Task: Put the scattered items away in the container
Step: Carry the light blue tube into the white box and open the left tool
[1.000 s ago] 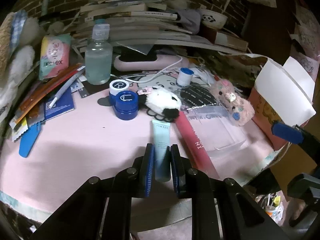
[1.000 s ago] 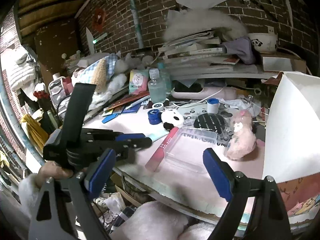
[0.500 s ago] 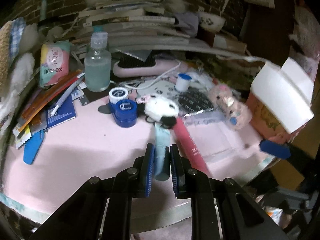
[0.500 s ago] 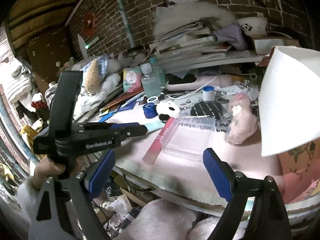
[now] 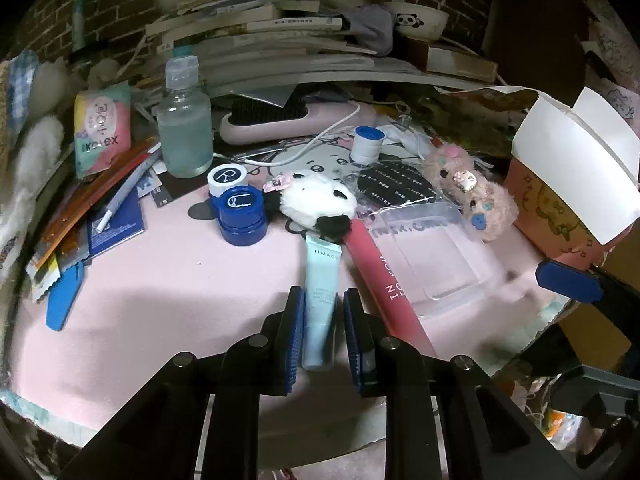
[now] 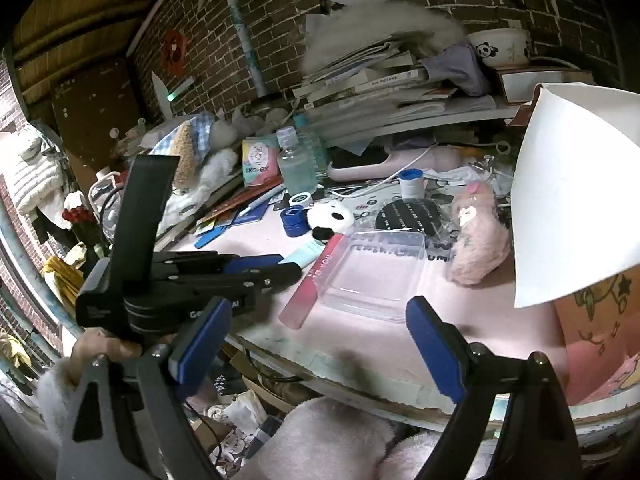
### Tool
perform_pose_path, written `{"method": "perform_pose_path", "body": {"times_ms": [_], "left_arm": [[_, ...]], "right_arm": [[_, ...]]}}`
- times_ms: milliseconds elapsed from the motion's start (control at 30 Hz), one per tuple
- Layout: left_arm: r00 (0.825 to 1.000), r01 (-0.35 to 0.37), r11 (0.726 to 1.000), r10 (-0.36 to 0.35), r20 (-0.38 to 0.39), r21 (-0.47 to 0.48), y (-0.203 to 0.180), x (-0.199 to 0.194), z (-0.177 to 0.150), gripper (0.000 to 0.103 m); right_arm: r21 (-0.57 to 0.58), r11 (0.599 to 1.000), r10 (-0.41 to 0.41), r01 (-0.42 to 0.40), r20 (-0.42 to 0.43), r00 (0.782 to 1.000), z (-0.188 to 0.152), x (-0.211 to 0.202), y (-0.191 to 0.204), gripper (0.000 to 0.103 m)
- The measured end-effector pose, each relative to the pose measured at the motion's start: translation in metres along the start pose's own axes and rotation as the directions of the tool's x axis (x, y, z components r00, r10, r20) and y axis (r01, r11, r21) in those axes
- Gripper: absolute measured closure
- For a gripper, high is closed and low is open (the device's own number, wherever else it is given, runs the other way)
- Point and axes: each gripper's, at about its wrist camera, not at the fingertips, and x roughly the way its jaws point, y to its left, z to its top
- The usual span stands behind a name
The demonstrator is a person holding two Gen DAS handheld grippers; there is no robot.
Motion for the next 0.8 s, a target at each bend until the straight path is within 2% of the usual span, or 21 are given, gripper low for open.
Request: {"method": "perform_pose_path", "body": {"times_ms": [233,467,567,700,800], "left_arm": [[1.0,-0.018,1.0,0.018,0.007,-0.002,0.0,-0.001,0.001,0.092],[0.998,-0.005,1.0,0.006,0.057,-0.012,0.003,-0.019,0.014,0.093],[0.996,0.032,1.0,-0.031,0.083,0.0,-0.001,-0.028,0.024,0.093],[0.996,-0.003,1.0,0.001,0.084,0.024,-0.007,-0.03,0.033,0.093],[0.995,0.019,1.0,-0.02,0.1,0.01,-0.007,-0.033,0.038,0.093]], "right_arm": [[0.018,1.0,-0.006,0.005,0.004,1.0,-0.002,-0.001,-0.004,0.015],[0.026,1.0,-0.015,0.014,0.018,1.0,-0.001,-0.001,-0.006,0.015],[0.028,0.999,-0.034,0.034,0.024,0.999,-0.002,0.0,-0.007,0.015],[0.037,0.999,-0.041,0.04,0.026,0.999,-0.003,0.0,-0.01,0.015],[0.045,0.998,-0.043,0.042,0.027,0.999,-0.003,-0.001,-0.013,0.015]]}}
